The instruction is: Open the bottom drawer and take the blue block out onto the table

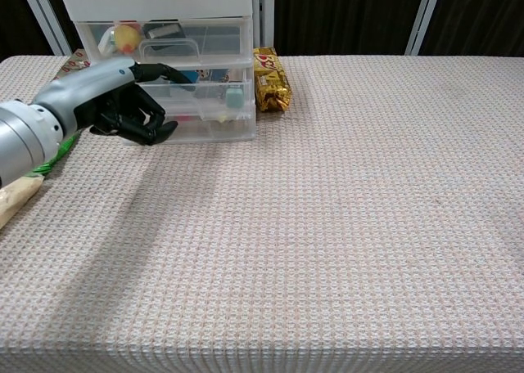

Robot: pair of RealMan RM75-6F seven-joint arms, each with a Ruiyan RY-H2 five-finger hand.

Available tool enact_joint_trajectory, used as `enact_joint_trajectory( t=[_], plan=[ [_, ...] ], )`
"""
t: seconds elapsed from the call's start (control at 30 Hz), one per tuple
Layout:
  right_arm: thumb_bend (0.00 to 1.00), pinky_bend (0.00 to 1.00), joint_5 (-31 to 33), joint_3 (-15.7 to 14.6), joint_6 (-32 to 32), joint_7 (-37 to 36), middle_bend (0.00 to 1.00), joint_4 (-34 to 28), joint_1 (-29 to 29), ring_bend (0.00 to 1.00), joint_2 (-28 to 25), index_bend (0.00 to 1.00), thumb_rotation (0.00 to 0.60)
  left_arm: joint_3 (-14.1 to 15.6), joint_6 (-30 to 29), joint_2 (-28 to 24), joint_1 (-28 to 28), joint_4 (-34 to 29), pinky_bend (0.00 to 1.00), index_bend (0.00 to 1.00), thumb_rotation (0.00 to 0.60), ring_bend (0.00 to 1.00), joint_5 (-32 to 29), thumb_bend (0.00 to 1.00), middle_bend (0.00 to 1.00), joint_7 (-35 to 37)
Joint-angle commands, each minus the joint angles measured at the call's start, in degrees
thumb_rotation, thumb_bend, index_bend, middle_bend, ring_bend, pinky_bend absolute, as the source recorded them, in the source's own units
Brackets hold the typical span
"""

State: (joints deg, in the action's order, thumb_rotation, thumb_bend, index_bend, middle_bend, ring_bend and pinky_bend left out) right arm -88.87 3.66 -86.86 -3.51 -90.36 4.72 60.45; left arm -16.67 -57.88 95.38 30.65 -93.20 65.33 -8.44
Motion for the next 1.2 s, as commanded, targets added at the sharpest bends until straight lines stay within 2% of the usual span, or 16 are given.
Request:
enact_joint_trajectory(
  t=[0.03,0.17,0.53,0.77,0.83,1.0,1.2],
  plan=[
    [0.06,0.00,0.1,0.0,0.2,-0.1,0.06,0.1,0.1,0.00,0.0,0.00,0.600,0.6,0.7,-1.3,0.8,-1.5,1.00,0.28,0.600,0.95,-1.2,0.43,0.82,-0.3],
    [0.06,0.00,0.2,0.0,0.5,-0.1,0.06,0.2,0.2,0.00,0.1,0.00,0.600,1.6,0.5,-3.0,0.6,-4.2,1.00,0.34,0.600,0.95,-0.2,0.43,0.82,1.0],
    [0.06,0.00,-0.1,-0.1,0.5,0.1,0.06,0.0,0.2,0.00,0.3,0.00,0.600,6.1,1.0,-8.2,-0.1,-11.9,1.00,0.34,0.600,0.95,1.8,0.42,0.82,1.8],
    [0.06,0.00,-0.1,-0.2,0.4,0.3,0.06,-0.2,0.2,0.00,0.2,0.00,0.600,7.8,1.7,-9.8,0.3,-14.0,1.00,0.34,0.600,0.95,2.0,0.41,0.82,1.8],
    [0.06,0.00,-0.1,-0.2,0.4,0.4,0.06,-0.2,0.1,0.00,0.2,0.00,0.600,7.9,2.0,-10.1,0.6,-14.2,1.00,0.32,0.600,0.95,1.8,0.40,0.82,2.1],
    [0.06,0.00,-0.1,-0.2,0.1,0.4,0.06,-0.4,0.0,0.00,0.0,0.00,0.600,8.2,1.0,-10.4,0.6,-14.8,1.00,0.22,0.600,0.95,2.7,0.33,0.82,2.5],
    [0.06,0.00,-0.1,0.0,0.0,0.5,0.06,-0.6,0.0,0.00,-0.2,0.00,0.600,9.5,-0.3,-12.4,0.2,-16.9,1.00,0.20,0.600,0.95,5.6,0.31,0.82,2.4]
  ],
)
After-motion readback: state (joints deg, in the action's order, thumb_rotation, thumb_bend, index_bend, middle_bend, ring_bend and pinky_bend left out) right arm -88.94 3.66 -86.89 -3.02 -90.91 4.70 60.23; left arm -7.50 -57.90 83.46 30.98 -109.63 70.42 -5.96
